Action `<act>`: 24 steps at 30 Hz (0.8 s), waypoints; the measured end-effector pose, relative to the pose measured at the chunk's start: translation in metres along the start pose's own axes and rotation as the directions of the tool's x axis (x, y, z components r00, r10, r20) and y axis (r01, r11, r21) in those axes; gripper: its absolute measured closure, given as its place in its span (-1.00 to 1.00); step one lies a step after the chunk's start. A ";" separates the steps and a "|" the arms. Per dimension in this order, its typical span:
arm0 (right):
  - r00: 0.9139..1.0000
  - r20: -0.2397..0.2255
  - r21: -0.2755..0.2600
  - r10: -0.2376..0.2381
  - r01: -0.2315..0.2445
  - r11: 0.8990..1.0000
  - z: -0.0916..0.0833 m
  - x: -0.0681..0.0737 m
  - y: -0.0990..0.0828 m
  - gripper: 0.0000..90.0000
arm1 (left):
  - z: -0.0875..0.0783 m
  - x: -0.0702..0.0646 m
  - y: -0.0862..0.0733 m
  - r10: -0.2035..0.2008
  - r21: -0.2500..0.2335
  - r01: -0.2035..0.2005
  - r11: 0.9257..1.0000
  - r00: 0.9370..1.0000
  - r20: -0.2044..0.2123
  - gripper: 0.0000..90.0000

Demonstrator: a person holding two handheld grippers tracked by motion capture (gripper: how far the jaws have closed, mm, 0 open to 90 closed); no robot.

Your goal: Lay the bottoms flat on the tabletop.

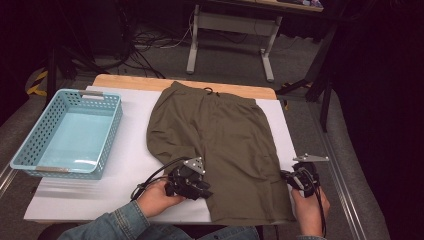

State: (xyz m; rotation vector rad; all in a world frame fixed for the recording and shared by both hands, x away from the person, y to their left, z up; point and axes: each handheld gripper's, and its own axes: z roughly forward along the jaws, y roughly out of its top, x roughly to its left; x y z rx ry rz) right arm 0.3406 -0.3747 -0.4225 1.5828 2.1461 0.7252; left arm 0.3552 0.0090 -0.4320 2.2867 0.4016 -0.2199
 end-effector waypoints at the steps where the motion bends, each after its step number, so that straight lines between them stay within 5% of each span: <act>1: 0.999 0.041 -0.004 0.012 -0.012 1.000 -0.002 -0.003 -0.002 1.00 | -0.004 0.001 0.000 -0.001 -0.009 0.001 1.000 1.000 -0.006 0.47; 4: 0.998 0.057 -0.020 0.034 -0.033 0.999 -0.006 -0.007 -0.004 0.98 | -0.017 0.006 -0.002 -0.017 -0.040 0.016 0.999 0.999 -0.035 0.45; 7: 0.999 0.039 -0.038 0.027 -0.025 0.999 -0.009 -0.002 -0.002 0.61 | -0.033 0.010 -0.004 -0.028 -0.077 0.022 0.997 0.997 -0.077 0.39; 12: 0.995 -0.094 -0.146 -0.027 0.013 0.989 -0.019 0.014 0.011 0.06 | -0.068 0.023 -0.013 -0.084 -0.159 0.061 0.985 0.986 -0.142 0.29; 17: 0.978 -0.181 -0.205 -0.108 0.070 0.976 -0.018 0.039 0.028 -0.32 | -0.094 0.036 -0.028 -0.162 -0.211 0.115 0.971 0.962 -0.221 0.20; 18: 0.978 -0.181 -0.205 -0.108 0.070 0.976 -0.018 0.039 0.028 -0.32 | -0.094 0.036 -0.028 -0.162 -0.211 0.115 0.971 0.962 -0.221 0.19; 19: 0.965 -0.214 -0.215 -0.154 0.108 0.971 -0.013 0.055 0.037 -0.52 | -0.104 0.041 -0.036 -0.200 -0.232 0.141 0.962 0.945 -0.257 0.18; 24: 0.937 -0.266 -0.236 -0.227 0.165 0.958 -0.006 0.082 0.050 -0.59 | -0.113 0.050 -0.046 -0.249 -0.255 0.177 0.951 0.927 -0.282 0.18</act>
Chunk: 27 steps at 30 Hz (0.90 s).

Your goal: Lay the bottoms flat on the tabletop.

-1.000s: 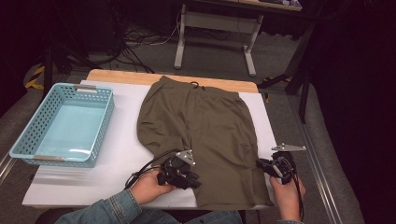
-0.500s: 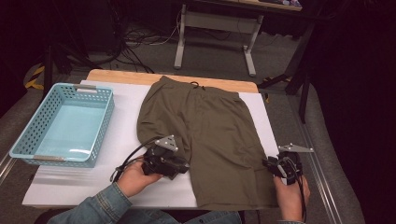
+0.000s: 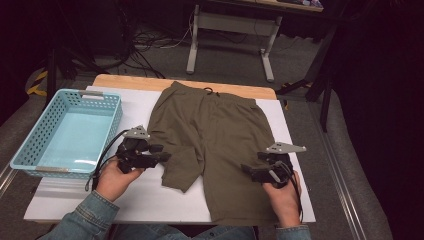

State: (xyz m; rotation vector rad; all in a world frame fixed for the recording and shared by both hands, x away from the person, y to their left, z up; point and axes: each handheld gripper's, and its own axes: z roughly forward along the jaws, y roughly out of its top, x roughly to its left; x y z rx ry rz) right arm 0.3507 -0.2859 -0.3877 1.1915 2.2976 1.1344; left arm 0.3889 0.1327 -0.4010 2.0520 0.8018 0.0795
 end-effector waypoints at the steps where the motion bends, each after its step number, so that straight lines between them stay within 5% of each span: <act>1: 1.000 -0.007 0.000 -0.008 0.008 1.000 0.003 0.003 0.002 -0.59 | 0.000 0.002 -0.002 -0.015 0.002 0.015 1.000 1.000 -0.003 0.18; 12: 0.991 -0.098 0.009 -0.087 0.089 0.996 0.028 0.035 0.015 -0.40 | 0.030 0.004 -0.011 -0.024 0.102 0.023 0.995 1.000 0.001 0.18; 18: 0.986 -0.129 0.027 -0.106 0.111 0.993 0.035 0.042 0.014 -0.41 | 0.052 0.000 -0.018 0.000 0.204 -0.003 0.979 1.000 0.013 0.18; 21: 0.982 -0.147 0.034 -0.121 0.127 0.991 0.039 0.048 0.014 -0.41 | 0.058 -0.002 -0.021 -0.011 0.242 0.006 0.970 1.000 0.017 0.43; 23: 0.977 -0.165 0.046 -0.136 0.146 0.988 0.042 0.054 0.014 -0.40 | 0.060 -0.008 -0.022 -0.010 0.264 0.002 0.965 1.000 0.026 0.88; 27: 0.972 -0.176 0.052 -0.153 0.165 0.985 0.044 0.060 0.015 -0.37 | 0.056 -0.014 -0.022 -0.003 0.267 -0.010 0.964 0.999 0.049 0.96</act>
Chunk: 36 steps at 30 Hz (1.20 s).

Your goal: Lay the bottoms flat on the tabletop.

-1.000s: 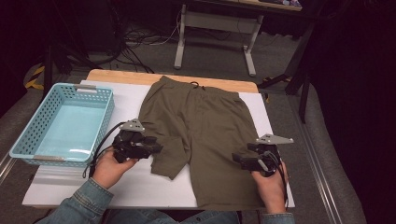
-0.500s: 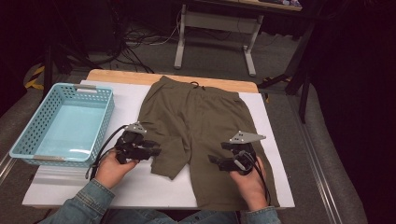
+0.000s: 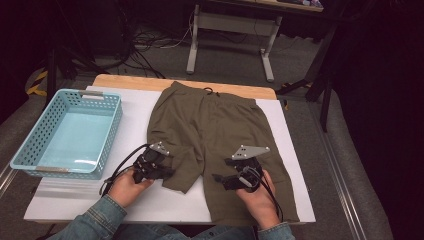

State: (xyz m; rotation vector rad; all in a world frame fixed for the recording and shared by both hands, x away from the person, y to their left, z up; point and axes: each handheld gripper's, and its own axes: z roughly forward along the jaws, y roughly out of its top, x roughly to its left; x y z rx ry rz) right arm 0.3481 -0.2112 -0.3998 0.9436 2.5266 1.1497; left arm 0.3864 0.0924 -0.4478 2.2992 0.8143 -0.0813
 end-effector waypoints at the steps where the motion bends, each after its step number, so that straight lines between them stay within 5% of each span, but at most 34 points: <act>1: 1.000 -0.004 0.000 -0.001 0.001 1.000 0.000 0.001 0.000 -0.37 | -0.002 -0.002 0.000 -0.002 -0.012 0.002 1.000 1.000 0.017 0.96; 4: 1.000 -0.015 -0.003 -0.008 0.008 1.000 0.000 0.003 0.001 -0.36 | -0.010 -0.011 -0.002 0.002 -0.038 0.000 0.999 0.998 0.060 0.97; 12: 0.998 -0.042 0.000 -0.042 0.042 0.999 0.001 0.013 0.003 -0.27 | -0.024 -0.049 -0.014 -0.002 -0.114 0.012 0.993 0.996 0.093 0.96; 21: 0.995 -0.074 -0.002 -0.063 0.063 0.998 0.003 0.021 0.006 -0.24 | -0.001 -0.079 -0.015 0.103 -0.061 -0.093 0.994 0.979 0.174 0.92; 27: 0.991 -0.111 0.004 -0.073 0.074 0.997 0.005 0.027 0.005 -0.22 | -0.024 -0.062 -0.016 0.092 -0.146 -0.071 0.987 0.985 0.148 0.61; 30: 0.990 -0.119 0.008 -0.082 0.083 0.997 0.007 0.030 0.005 -0.21 | -0.041 -0.046 -0.021 0.050 -0.187 -0.030 0.982 0.993 0.105 0.51; 32: 0.989 -0.120 0.011 -0.080 0.082 0.997 0.008 0.030 0.005 -0.21 | -0.052 -0.033 -0.027 -0.009 -0.228 0.022 0.973 0.998 0.061 0.27; 36: 0.990 -0.123 0.014 -0.073 0.075 0.997 0.009 0.028 0.004 -0.21 | -0.054 -0.016 -0.031 -0.083 -0.223 0.072 0.972 0.996 -0.041 0.23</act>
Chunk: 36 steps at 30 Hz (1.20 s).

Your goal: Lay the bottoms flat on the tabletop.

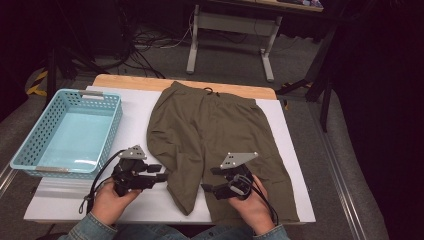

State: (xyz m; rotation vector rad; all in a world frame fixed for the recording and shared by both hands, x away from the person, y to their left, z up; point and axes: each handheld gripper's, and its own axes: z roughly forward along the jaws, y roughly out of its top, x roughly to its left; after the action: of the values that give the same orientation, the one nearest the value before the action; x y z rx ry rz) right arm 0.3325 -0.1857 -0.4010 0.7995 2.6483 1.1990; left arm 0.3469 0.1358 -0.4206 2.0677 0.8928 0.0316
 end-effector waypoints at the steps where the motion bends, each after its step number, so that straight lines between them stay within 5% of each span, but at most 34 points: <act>1: 1.000 -0.001 0.000 0.001 -0.001 1.000 0.000 0.000 0.000 -0.21 | 0.003 0.004 -0.001 -0.013 0.017 0.014 1.000 1.000 -0.025 0.24; 5: 1.000 -0.002 0.002 -0.001 0.001 1.000 0.001 0.000 0.000 -0.21 | 0.022 0.013 -0.002 -0.025 0.086 0.031 0.996 0.997 -0.078 0.31; 10: 1.000 -0.001 0.002 0.003 -0.003 1.000 0.000 -0.001 -0.001 -0.21 | 0.048 0.011 0.001 -0.008 0.173 0.016 0.985 0.999 -0.044 0.38; 11: 1.000 -0.001 0.001 0.002 -0.002 1.000 -0.001 -0.001 -0.001 -0.21 | 0.051 0.008 0.000 0.007 0.176 0.004 0.984 0.998 -0.063 0.41; 14: 1.000 -0.002 0.001 0.001 -0.001 1.000 -0.001 -0.001 -0.002 -0.21 | 0.052 -0.001 -0.001 0.079 0.192 -0.052 0.980 0.987 -0.137 0.74; 15: 1.000 -0.004 0.002 0.002 -0.002 1.000 -0.001 0.000 -0.002 -0.21 | 0.052 -0.001 -0.001 0.073 0.197 -0.048 0.979 0.989 -0.126 0.91; 17: 1.000 -0.007 0.010 -0.001 0.001 1.000 0.000 0.001 -0.001 -0.21 | 0.049 0.001 -0.003 0.056 0.194 -0.034 0.980 0.993 -0.106 0.96; 25: 1.000 -0.026 0.025 -0.011 0.012 1.000 0.006 0.002 0.002 -0.19 | -0.011 -0.001 -0.023 0.025 0.097 -0.007 0.995 0.982 -0.186 0.97; 33: 0.996 -0.075 0.079 -0.043 0.049 0.996 0.026 0.010 0.009 -0.18 | -0.059 0.003 -0.060 -0.038 0.041 0.055 0.998 0.941 -0.336 0.97; 36: 0.995 -0.085 0.094 -0.049 0.057 0.994 0.030 0.011 0.010 -0.17 | -0.068 0.005 -0.068 -0.081 0.033 0.098 0.995 0.936 -0.344 0.96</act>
State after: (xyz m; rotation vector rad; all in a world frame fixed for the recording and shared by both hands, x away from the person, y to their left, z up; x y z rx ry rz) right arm 0.3371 -0.1546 -0.4126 0.7041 2.7939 1.1224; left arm 0.2888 0.2124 -0.4289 2.1001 1.2089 0.3323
